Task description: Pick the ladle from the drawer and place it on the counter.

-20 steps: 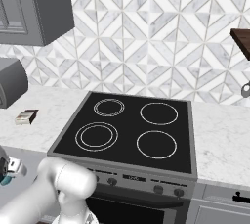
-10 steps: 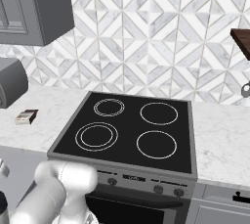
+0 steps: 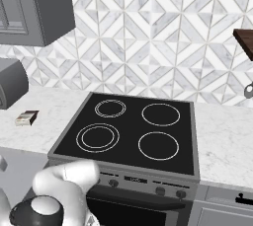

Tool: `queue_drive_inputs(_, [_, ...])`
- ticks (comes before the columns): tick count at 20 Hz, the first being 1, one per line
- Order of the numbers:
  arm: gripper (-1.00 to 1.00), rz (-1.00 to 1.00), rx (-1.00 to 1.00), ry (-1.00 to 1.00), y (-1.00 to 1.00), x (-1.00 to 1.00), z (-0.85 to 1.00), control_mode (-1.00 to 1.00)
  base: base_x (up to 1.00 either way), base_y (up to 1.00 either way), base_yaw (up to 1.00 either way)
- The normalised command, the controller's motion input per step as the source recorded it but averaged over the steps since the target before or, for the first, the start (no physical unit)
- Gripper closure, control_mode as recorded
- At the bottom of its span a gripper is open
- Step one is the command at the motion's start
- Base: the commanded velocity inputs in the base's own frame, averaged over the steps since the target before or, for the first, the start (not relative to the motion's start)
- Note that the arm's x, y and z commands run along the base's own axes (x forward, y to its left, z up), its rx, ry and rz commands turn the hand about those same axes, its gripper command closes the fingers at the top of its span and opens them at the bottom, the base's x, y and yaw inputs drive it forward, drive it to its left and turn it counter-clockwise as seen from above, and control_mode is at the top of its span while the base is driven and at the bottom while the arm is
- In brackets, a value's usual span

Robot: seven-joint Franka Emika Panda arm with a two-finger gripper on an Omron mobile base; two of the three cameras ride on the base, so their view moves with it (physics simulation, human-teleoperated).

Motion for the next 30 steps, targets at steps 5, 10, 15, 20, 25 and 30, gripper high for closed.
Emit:
queue_drive_inputs(5, [1.0, -0.06, 0.14, -0.09, -0.61, 0.01, 1.0, -1.0, 0.0, 0.0, 0.0])
queue_drive_inputs(10, [1.0, -0.04, 0.07, -0.17, -0.54, 0.21, 0.95, -1.0, 0.0, 0.0, 0.0])
queue_drive_inputs(15, [1.0, 0.0, 0.06, -0.07, -0.53, 0.51, 0.9, -1.0, 0.0, 0.0, 0.0])
queue_drive_inputs(20, [1.0, 0.0, 0.04, 0.12, -0.6, 0.82, 0.64, -1.0, 0.0, 0.0, 0.0])
queue_drive_inputs(25, [1.0, 0.04, 0.0, 0.3, -0.04, 0.72, 0.01, -1.0, 0.0, 0.0, 0.0])
queue_drive_inputs(30, [1.0, 0.05, -0.07, 0.29, 0.07, 0.74, -0.28, -1.0, 0.0, 0.0, 0.0])
